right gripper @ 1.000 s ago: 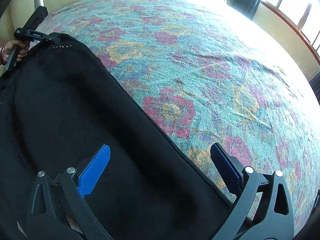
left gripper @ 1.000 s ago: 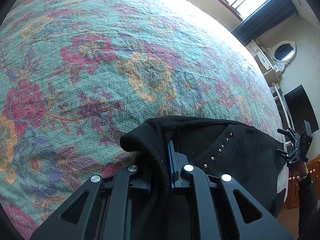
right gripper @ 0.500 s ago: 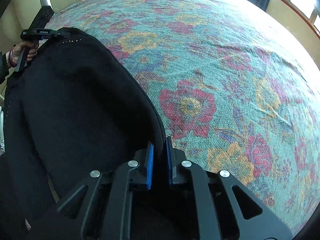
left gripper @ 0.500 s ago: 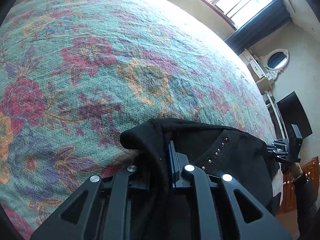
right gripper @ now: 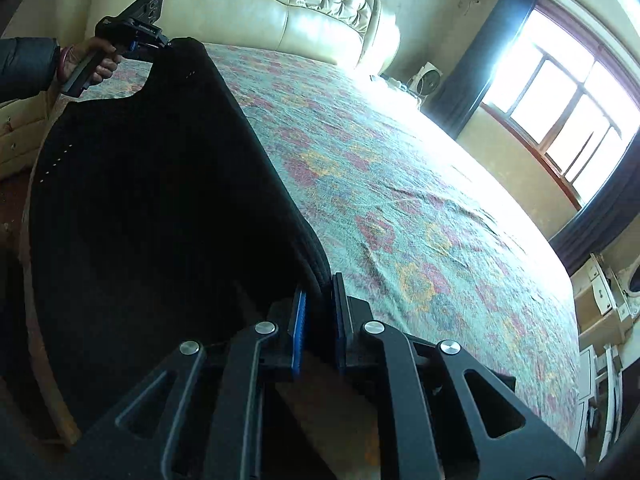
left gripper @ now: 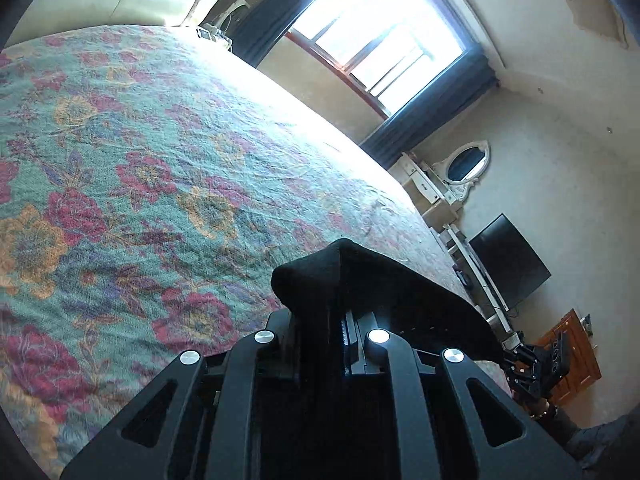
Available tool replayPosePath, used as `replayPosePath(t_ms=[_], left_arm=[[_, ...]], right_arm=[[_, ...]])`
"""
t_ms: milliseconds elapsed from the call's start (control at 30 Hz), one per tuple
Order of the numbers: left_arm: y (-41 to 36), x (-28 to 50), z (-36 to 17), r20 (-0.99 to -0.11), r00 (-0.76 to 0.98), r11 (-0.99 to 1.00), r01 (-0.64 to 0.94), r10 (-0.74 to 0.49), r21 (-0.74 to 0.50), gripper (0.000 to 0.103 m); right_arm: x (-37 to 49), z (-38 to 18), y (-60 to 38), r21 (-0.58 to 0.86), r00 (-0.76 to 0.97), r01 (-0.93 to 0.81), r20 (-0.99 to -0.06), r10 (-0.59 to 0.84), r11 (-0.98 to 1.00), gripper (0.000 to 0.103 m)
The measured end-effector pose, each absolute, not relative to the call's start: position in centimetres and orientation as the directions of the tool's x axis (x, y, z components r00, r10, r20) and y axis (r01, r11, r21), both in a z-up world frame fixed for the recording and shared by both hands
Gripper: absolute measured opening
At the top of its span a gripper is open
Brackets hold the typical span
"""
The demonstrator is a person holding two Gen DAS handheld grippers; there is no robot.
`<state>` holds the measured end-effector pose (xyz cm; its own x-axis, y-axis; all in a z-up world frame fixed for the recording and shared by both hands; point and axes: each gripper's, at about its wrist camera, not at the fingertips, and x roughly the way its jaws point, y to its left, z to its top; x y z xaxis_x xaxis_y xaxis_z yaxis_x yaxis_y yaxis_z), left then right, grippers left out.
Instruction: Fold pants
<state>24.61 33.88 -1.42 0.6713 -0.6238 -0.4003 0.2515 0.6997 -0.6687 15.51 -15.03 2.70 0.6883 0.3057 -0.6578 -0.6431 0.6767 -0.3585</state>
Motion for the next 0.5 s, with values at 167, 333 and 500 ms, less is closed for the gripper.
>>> replayPosePath(t_ms=[167,333,500], left_arm=[[34.7,16.7,-3.8,-0.433,0.667,0.707,0.202,-0.606,-0.678,0.041],[37.0,10.3,-8.7,-0.564,0.655,0.724,-0.039,-0.502,-0.689,0.05],[35.7,6.6,-7.4,-0.495,0.725,0.65,-0.086,-0.479,-0.755,0.069]], right_arm=[[7.3,-2.0,-13.8,-0.345,0.648,-0.664,-0.708,0.281,0.663,0.015],[5.2,-4.7,-14.0,-0.148,0.543,-0.656,-0.774,0.327,0.74,0.037],[7.3,-3.1,-20.6,0.479,0.475,-0.385,-0.63,0.614,0.789,0.078]])
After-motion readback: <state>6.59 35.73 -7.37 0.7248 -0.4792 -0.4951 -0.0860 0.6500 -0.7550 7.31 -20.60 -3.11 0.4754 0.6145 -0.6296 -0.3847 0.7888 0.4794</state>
